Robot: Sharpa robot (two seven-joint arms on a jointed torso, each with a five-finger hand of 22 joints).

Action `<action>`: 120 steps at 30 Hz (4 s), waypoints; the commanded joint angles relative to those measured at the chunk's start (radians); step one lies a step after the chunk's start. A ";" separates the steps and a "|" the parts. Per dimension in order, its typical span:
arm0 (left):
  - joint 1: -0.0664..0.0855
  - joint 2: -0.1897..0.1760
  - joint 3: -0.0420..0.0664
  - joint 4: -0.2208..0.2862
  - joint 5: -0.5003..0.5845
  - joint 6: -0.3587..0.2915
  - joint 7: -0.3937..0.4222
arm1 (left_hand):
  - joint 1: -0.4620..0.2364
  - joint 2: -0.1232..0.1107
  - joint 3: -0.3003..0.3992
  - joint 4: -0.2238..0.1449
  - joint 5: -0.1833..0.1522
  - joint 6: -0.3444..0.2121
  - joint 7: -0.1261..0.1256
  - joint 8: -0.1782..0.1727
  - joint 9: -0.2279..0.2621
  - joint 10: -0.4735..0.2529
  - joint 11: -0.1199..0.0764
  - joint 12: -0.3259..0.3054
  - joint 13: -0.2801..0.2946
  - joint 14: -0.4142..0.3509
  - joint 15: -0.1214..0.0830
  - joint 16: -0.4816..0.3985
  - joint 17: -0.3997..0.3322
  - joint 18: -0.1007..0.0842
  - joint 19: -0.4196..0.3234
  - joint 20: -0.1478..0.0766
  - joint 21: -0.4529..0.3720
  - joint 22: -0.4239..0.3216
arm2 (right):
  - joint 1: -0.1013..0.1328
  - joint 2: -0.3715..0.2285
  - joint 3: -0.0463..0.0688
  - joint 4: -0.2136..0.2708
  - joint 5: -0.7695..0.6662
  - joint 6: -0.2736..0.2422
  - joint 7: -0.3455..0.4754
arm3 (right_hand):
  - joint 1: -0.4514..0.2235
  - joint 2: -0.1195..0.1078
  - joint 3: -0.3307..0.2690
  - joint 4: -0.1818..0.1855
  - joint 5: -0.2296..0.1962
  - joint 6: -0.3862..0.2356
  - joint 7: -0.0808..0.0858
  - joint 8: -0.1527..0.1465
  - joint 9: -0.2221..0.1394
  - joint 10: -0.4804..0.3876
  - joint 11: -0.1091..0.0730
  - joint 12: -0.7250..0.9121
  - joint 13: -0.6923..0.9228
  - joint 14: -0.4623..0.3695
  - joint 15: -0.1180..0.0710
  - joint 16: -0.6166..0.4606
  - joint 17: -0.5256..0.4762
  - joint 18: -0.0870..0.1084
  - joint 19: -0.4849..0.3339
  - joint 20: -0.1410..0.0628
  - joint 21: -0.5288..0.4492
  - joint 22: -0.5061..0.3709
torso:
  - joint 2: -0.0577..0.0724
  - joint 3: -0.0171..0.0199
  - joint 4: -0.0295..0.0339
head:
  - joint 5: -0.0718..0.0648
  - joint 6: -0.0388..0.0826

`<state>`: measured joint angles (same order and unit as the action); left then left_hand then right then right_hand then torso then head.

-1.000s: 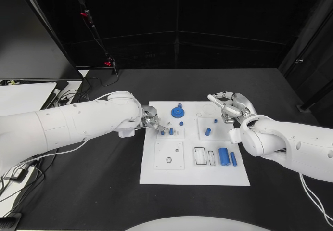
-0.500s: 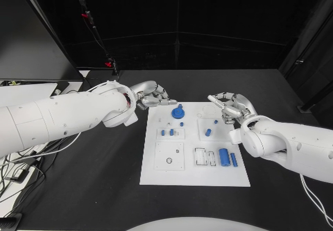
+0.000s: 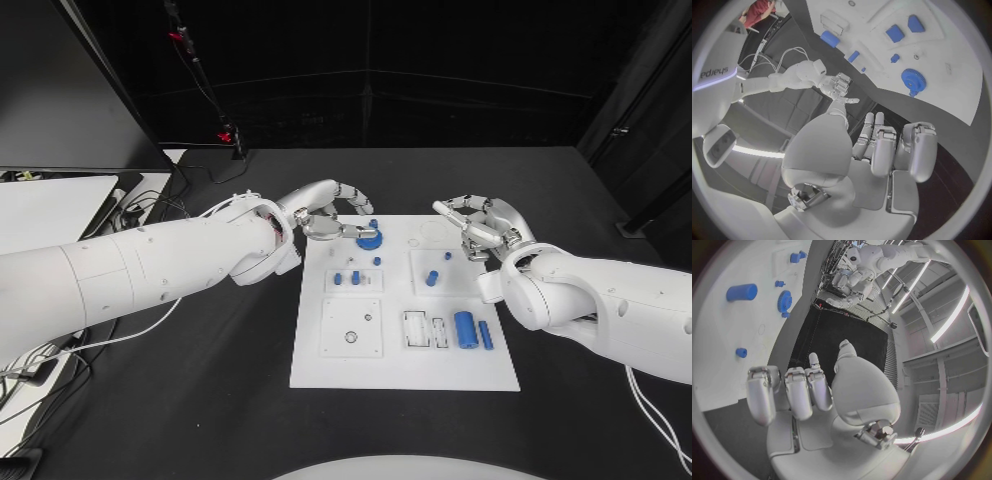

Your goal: Assemble the parts on the task board

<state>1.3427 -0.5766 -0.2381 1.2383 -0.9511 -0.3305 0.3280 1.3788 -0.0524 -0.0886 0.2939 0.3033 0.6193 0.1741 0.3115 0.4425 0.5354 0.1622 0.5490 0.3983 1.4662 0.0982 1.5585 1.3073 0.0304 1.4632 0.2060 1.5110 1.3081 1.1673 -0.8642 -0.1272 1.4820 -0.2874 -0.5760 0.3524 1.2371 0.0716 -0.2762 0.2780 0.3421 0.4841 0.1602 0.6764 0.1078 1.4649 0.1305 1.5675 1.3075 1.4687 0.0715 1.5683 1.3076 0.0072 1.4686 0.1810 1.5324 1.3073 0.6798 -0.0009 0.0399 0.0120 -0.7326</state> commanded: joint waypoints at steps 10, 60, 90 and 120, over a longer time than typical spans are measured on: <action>-0.049 0.097 0.001 -0.132 -0.528 -0.108 0.103 | 0.189 -0.028 0.202 -0.019 -0.059 0.124 0.008 -0.083 -0.187 0.141 -0.026 -0.058 -0.196 0.081 -0.028 0.006 0.214 -0.029 0.101 -0.029 0.055 0.260 | 0.002 0.001 0.000 0.003 0.001 0.005 0.014 | 0.002 0.009 0.000 0.006 0.007 0.009 0.055 0.000 -0.001 0.106 0.009 0.003 0.263 0.102 0.008 0.002 0.263 0.010 0.053 0.008 -0.006 0.239 | 0.000 0.0007 -0.0013 | -0.008 0.004; -0.086 0.262 0.002 -0.344 -0.850 -0.067 0.054 | 0.273 -0.034 0.337 -0.008 -0.245 0.260 -0.033 -0.176 -0.324 0.268 -0.070 -0.185 -0.336 0.105 -0.081 0.012 0.263 -0.030 0.108 -0.064 0.060 0.263 | 0.002 0.005 0.001 0.007 0.001 0.005 0.010 | 0.002 0.009 -0.001 0.006 0.006 0.009 0.055 0.000 -0.002 0.106 0.009 0.003 0.263 0.102 0.008 0.002 0.263 0.010 0.054 0.008 -0.006 0.239 | -0.001 0.0009 0.0011 | -0.027 -0.006; -0.088 0.291 0.002 -0.381 -0.853 0.011 0.026 | 0.285 -0.014 0.388 -0.006 -0.244 0.317 -0.045 -0.178 -0.336 0.330 -0.082 -0.203 -0.337 0.105 -0.089 0.012 0.263 -0.030 0.108 -0.073 0.060 0.263 | 0.002 0.012 0.001 0.004 0.001 0.009 0.009 | 0.003 0.010 -0.001 0.005 0.007 0.010 0.055 0.000 -0.003 0.106 0.009 0.003 0.263 0.102 0.008 0.002 0.263 0.010 0.053 0.008 -0.007 0.238 | -0.001 0.0011 0.0010 | -0.030 -0.014; -0.088 0.307 0.002 -0.404 -0.853 0.015 0.042 | 0.245 -0.030 0.391 -0.004 -0.249 0.330 -0.057 -0.198 -0.353 0.342 -0.092 -0.242 -0.336 0.105 -0.098 0.012 0.263 -0.030 0.108 -0.075 0.060 0.263 | 0.002 0.013 0.001 0.003 0.001 0.005 0.009 | 0.004 0.010 0.000 0.005 0.009 0.011 0.055 0.000 -0.004 0.106 0.009 0.003 0.263 0.102 0.008 0.002 0.263 0.010 0.053 0.008 -0.007 0.238 | -0.002 0.0010 0.0004 | -0.031 -0.017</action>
<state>1.2548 -0.2701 -0.2353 0.8354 -1.7984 -0.3319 0.3620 1.6344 -0.0822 0.2967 0.2889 0.0577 0.9416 0.1163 0.1067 0.0890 0.8718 0.0712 0.3124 0.0614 1.4656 0.0079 1.5656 1.3075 0.0147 1.4664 0.1409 1.5677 1.3074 1.1674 -0.8518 -0.1272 1.4829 -0.2872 -0.5742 0.3544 1.2371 0.0716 -0.2762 0.2780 0.3459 0.4876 0.1568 0.6764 0.1057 1.4649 0.1305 1.5675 1.3075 1.4651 0.0751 1.5683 1.3081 0.0073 1.4651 0.1845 1.5324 1.3073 0.6787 0.0003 0.0406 -0.0191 -0.7496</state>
